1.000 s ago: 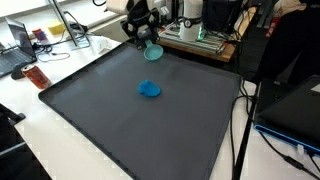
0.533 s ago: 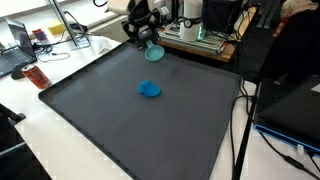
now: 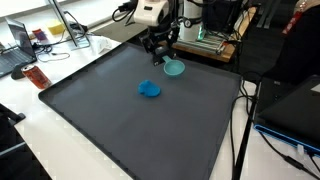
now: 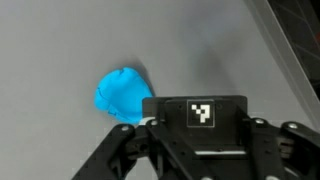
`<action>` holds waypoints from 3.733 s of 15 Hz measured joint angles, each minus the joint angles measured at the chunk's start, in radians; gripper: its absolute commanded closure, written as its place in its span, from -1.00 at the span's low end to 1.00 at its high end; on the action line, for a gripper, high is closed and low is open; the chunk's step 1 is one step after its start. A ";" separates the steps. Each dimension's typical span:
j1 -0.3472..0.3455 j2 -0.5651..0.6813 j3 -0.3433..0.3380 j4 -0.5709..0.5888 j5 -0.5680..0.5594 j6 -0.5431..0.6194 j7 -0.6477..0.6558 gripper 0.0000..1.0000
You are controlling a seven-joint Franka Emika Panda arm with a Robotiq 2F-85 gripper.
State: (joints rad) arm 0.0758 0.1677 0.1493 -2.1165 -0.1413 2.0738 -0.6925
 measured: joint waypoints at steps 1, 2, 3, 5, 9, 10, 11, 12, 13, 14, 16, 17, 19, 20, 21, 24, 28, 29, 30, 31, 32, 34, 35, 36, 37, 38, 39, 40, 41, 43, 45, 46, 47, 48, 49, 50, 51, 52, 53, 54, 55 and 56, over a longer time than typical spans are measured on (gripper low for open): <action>0.006 0.000 0.004 -0.019 0.003 0.041 0.017 0.29; 0.009 0.000 0.007 -0.037 0.004 0.080 0.029 0.29; 0.011 0.000 0.010 -0.053 0.011 0.118 0.037 0.29; 0.011 0.000 0.016 -0.083 0.045 0.199 0.038 0.29; 0.012 0.005 0.031 -0.107 0.138 0.263 -0.005 -0.21; 0.011 0.006 0.030 -0.106 0.138 0.263 -0.005 -0.21; 0.011 0.006 0.029 -0.106 0.138 0.263 -0.005 -0.21; 0.011 0.006 0.028 -0.106 0.138 0.263 -0.005 -0.21; 0.011 0.006 0.028 -0.106 0.138 0.263 -0.005 -0.21; 0.011 0.006 0.028 -0.106 0.138 0.263 -0.005 -0.21; 0.011 0.006 0.028 -0.106 0.138 0.263 -0.005 -0.21; 0.011 0.006 0.028 -0.106 0.138 0.263 -0.005 -0.21; 0.011 0.006 0.028 -0.106 0.138 0.263 -0.005 0.29; 0.011 0.006 0.028 -0.106 0.138 0.263 -0.005 0.29; 0.011 0.008 0.029 -0.106 0.139 0.263 -0.005 0.29; 0.013 0.022 0.042 -0.103 0.141 0.275 -0.011 0.29; 0.017 0.062 0.070 -0.092 0.154 0.335 -0.017 0.29; 0.017 0.075 0.074 -0.086 0.155 0.356 -0.019 0.29; 0.016 0.089 0.076 -0.079 0.156 0.374 -0.022 0.29; 0.015 0.104 0.076 -0.072 0.156 0.392 -0.025 0.29; 0.012 0.120 0.076 -0.063 0.156 0.410 -0.028 0.29; 0.000 0.153 0.076 -0.046 0.156 0.445 -0.036 0.29; -0.008 0.169 0.076 -0.036 0.156 0.460 -0.042 0.29; -0.016 0.184 0.076 -0.026 0.156 0.472 -0.047 0.29; -0.026 0.200 0.076 -0.017 0.156 0.482 -0.053 0.29; -0.036 0.213 0.076 -0.008 0.156 0.490 -0.059 0.29; -0.045 0.226 0.076 0.001 0.156 0.497 -0.064 0.29; -0.055 0.238 0.076 0.009 0.156 0.504 -0.066 0.29; -0.063 0.250 0.076 0.017 0.156 0.509 -0.068 0.29; -0.076 0.271 0.076 0.032 0.156 0.516 -0.068 0.29; -0.087 0.287 0.076 0.044 0.156 0.525 -0.068 0.29; -0.091 0.293 0.075 0.050 0.156 0.530 -0.066 0.29; -0.093 0.299 0.073 0.055 0.156 0.539 -0.060 0.29; -0.096 0.303 0.070 0.059 0.156 0.551 -0.052 0.29; -0.097 0.305 0.066 0.061 0.156 0.562 -0.044 0.29; -0.097 0.306 0.061 0.063 0.155 0.568 -0.036 0.29; -0.097 0.306 0.056 0.066 0.154 0.571 -0.027 0.29; -0.097 0.306 0.052 0.068 0.153 0.572 -0.019 0.29; -0.097 0.306 0.050 0.070 0.152 0.572 -0.011 0.29; -0.096 0.306 0.048 0.073 0.149 0.571 -0.003 0.29; -0.094 0.306 0.048 0.077 0.147 0.564 0.005 0.29; -0.090 0.304 0.047 0.081 0.142 0.554 0.014 0.29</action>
State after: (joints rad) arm -0.0146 0.4722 0.1964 -2.0356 0.0010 2.6275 -0.6790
